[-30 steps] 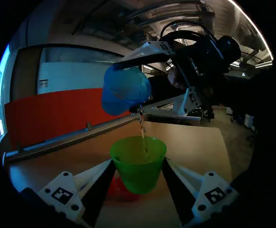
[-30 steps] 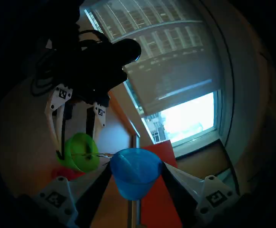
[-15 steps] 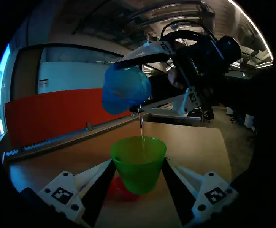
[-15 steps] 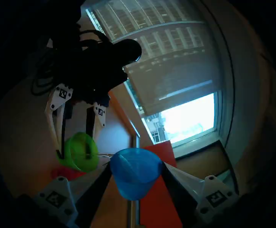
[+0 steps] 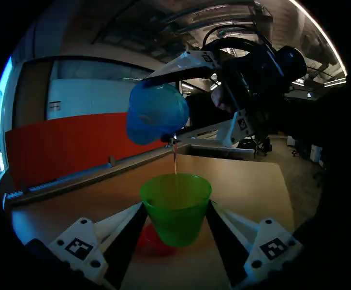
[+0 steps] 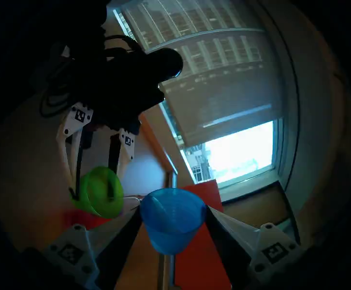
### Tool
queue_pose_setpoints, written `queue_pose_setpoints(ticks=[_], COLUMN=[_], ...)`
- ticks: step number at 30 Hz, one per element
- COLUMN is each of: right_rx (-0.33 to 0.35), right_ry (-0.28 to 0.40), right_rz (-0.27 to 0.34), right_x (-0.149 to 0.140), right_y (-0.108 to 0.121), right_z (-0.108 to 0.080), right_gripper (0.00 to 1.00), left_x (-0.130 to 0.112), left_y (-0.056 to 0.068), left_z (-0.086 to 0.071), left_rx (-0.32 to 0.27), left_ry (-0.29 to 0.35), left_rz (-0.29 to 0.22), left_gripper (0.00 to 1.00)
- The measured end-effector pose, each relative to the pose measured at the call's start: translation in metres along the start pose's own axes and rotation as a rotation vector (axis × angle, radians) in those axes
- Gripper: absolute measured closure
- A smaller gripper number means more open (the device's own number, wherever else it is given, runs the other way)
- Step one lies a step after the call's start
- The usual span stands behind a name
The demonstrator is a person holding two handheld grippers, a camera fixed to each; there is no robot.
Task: Pour water
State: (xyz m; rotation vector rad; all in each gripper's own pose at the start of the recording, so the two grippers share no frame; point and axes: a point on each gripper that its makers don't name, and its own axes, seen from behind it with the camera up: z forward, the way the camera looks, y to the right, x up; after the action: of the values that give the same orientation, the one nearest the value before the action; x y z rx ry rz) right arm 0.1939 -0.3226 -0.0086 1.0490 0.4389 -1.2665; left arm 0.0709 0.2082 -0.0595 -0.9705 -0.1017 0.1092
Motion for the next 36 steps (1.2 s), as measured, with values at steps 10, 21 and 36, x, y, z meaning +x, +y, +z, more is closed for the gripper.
queue_pose_setpoints(ticks=[10, 21, 36], right_rx=[0.0, 0.0, 0.0], right_ry=[-0.002, -0.006, -0.005], right_rz=[-0.01, -0.03, -0.043], right_x=[0.0001, -0.0005, 0.0021], right_y=[-0.0003, 0.0008, -0.0006], right_z=[0.0007, 0.0, 0.0012], right_gripper=[0.08, 0.08, 0.08], left_x=[0.0002, 0.0017, 0.0014], left_y=[0.0009, 0.0005, -0.0002], left_z=[0.0011, 0.0013, 0.0016], left_rx=[-0.002, 0.001, 0.002], left_ry=[0.003, 0.009, 0.011], left_rz=[-0.003, -0.005, -0.005], left_gripper=[0.17, 0.17, 0.17])
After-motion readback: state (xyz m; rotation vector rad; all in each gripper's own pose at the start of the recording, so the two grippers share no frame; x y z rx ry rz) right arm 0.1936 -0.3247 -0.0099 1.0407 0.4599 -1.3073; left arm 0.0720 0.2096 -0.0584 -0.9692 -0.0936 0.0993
